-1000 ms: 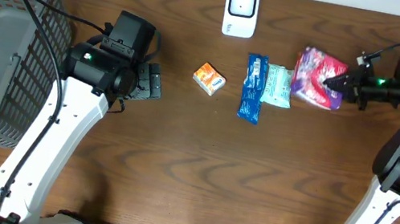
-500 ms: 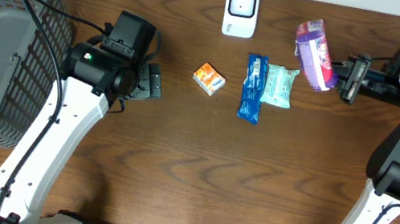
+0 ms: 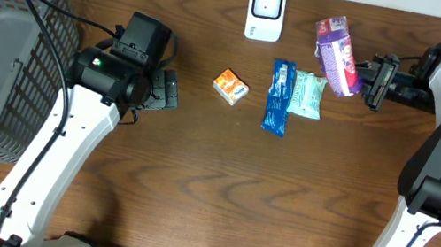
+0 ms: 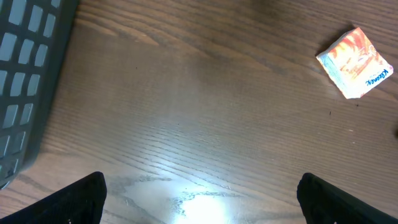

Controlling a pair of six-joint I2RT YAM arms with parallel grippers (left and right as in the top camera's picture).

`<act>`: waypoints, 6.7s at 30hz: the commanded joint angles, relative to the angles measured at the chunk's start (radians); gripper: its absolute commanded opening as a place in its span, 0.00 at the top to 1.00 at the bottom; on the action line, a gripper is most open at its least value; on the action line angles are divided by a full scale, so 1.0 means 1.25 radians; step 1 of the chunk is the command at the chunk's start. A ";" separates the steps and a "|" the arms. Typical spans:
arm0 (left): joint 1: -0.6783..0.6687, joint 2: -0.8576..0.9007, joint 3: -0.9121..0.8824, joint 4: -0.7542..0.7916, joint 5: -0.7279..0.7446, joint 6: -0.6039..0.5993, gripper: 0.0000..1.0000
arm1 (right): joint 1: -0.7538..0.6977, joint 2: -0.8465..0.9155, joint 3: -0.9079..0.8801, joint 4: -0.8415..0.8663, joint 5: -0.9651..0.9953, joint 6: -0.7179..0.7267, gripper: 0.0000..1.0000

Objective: Scan the item barcode

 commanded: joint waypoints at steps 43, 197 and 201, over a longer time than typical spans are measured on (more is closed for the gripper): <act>0.002 -0.001 0.003 -0.003 -0.007 -0.004 0.02 | 0.450 -0.012 0.003 1.303 1.238 0.546 0.99; 0.002 -0.001 0.003 -0.003 -0.007 -0.004 0.02 | 0.426 -0.233 -0.122 0.630 1.424 0.000 0.16; 0.002 -0.001 0.003 -0.003 -0.007 -0.004 0.02 | 0.315 -0.233 -0.112 0.547 1.261 -0.026 0.01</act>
